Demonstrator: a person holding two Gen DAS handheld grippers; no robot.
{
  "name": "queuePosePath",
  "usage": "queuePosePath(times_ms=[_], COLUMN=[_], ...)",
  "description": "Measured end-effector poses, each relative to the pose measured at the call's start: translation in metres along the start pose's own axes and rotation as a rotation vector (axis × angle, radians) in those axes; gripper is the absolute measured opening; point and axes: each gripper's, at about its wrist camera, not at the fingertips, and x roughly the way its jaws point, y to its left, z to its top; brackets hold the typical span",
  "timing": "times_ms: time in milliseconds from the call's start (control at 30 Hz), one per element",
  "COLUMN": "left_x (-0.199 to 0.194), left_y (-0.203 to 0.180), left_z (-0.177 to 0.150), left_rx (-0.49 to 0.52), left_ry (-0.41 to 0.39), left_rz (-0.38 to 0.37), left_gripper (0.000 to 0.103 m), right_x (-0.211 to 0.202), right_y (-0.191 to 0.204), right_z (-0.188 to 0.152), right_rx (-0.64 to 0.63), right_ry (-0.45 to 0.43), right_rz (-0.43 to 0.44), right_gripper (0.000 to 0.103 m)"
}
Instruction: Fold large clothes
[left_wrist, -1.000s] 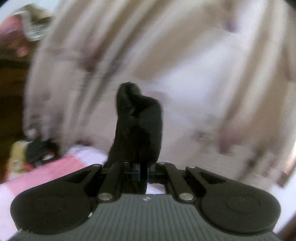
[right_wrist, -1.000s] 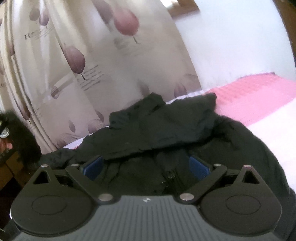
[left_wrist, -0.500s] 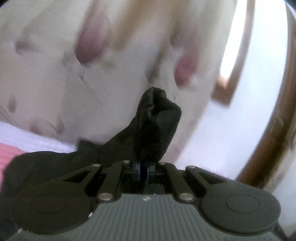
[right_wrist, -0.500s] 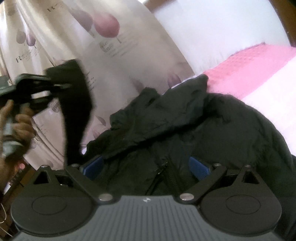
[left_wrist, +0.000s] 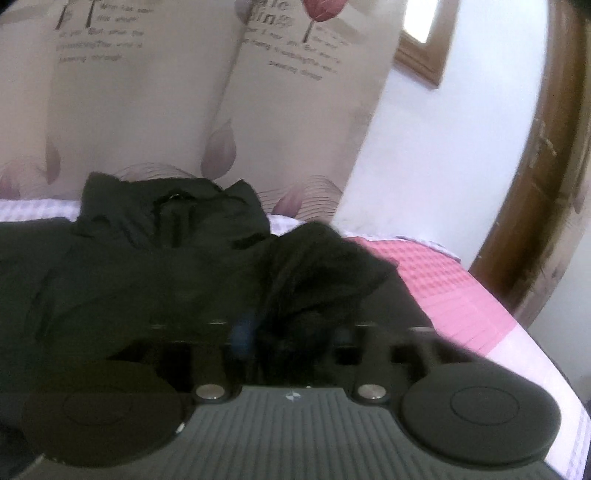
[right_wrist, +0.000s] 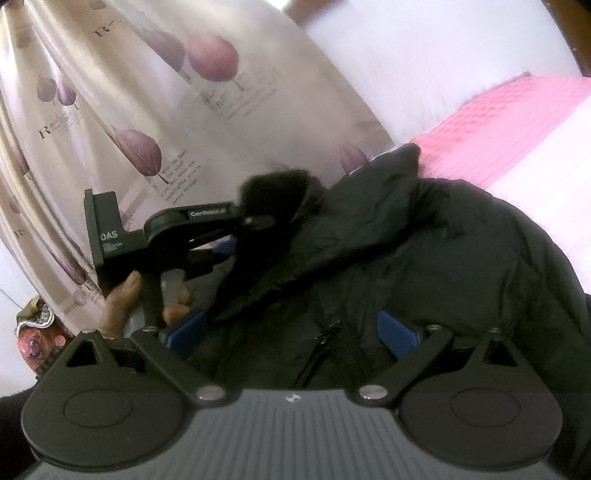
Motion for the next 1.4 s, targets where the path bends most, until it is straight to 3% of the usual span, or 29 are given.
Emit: queuePosePath(times_ms=[33,100,133,300,400,533,633,667,767,867,933,1000,1067,1100,1133,1167,1233,1267,1400], left_x=[-0.003,-0.018,-0.027,-0.069,-0.091,-0.102,-0.112,-0.113,-0.100,-0.093,-0.093,-0.093,-0.093,-0.093,-0.096,-0.096,-0.097,-0.097,-0.097], left_y=[-0.001,-0.003,-0.005,0.028,0.068,0.126,0.164,0.173,0.195,0.205,0.208,0.208,0.208,0.209,0.208,0.209,0.208,0.208,0.212], left_z=[-0.001,-0.005,-0.007,-0.014,-0.017,-0.012,-0.014,-0.015,-0.019,-0.027,-0.033,-0.038,-0.040,-0.041,-0.043,-0.043,-0.044,-0.045,-0.047], left_rx=[0.007,0.034,0.052,0.001,-0.047,-0.149,-0.250,-0.272,-0.333,-0.361,-0.370,-0.373,-0.380,-0.387,-0.392,-0.396,-0.404,-0.408,-0.428], left_ry=[-0.015,-0.099,-0.139,-0.179,-0.217,-0.204,-0.222,-0.225,-0.193,-0.159,-0.147,-0.151,-0.159,-0.162,-0.163,-0.164,-0.161,-0.161,-0.166], left_rz=[-0.001,-0.009,-0.012,0.010,0.097,0.220,0.262,0.274,0.287,0.271,0.255,0.250,0.235,0.232,0.230,0.229,0.231,0.232,0.220], left_gripper=[0.087,0.102,0.103,0.103,0.102,0.094,0.094,0.094,0.094,0.095,0.096,0.099,0.102,0.103,0.103,0.103,0.103,0.103,0.103], right_x=[-0.001,-0.006,-0.009,-0.011,0.023,0.080,0.108,0.119,0.158,0.185,0.185,0.175,0.163,0.160,0.161,0.169,0.203,0.222,0.324], right_y=[0.000,0.001,0.003,0.015,0.015,0.012,0.025,0.031,0.035,0.024,0.028,0.048,0.083,0.108,0.131,0.152,0.195,0.215,0.279], right_z=[0.001,0.006,0.010,0.060,0.092,0.118,0.122,0.121,0.107,0.086,0.088,0.103,0.119,0.128,0.136,0.143,0.146,0.142,0.108], right_rx=[0.008,0.038,0.046,0.033,0.006,-0.010,-0.122,-0.187,-0.311,-0.415,-0.430,-0.434,-0.489,-0.519,-0.524,-0.511,-0.488,-0.511,-0.683], right_ry=[0.004,-0.002,-0.014,-0.079,-0.042,0.008,-0.029,-0.021,0.117,0.276,0.288,0.240,0.154,0.119,0.115,0.148,0.289,0.331,0.559], right_rz=[0.000,0.002,0.011,0.059,0.019,-0.067,-0.091,-0.103,-0.156,-0.265,-0.293,-0.295,-0.259,-0.194,-0.093,0.024,0.255,0.313,0.324], right_gripper=[0.100,0.100,0.100,0.103,0.103,0.103,0.098,0.092,0.071,0.070,0.071,0.072,0.074,0.075,0.082,0.101,0.103,0.103,0.103])
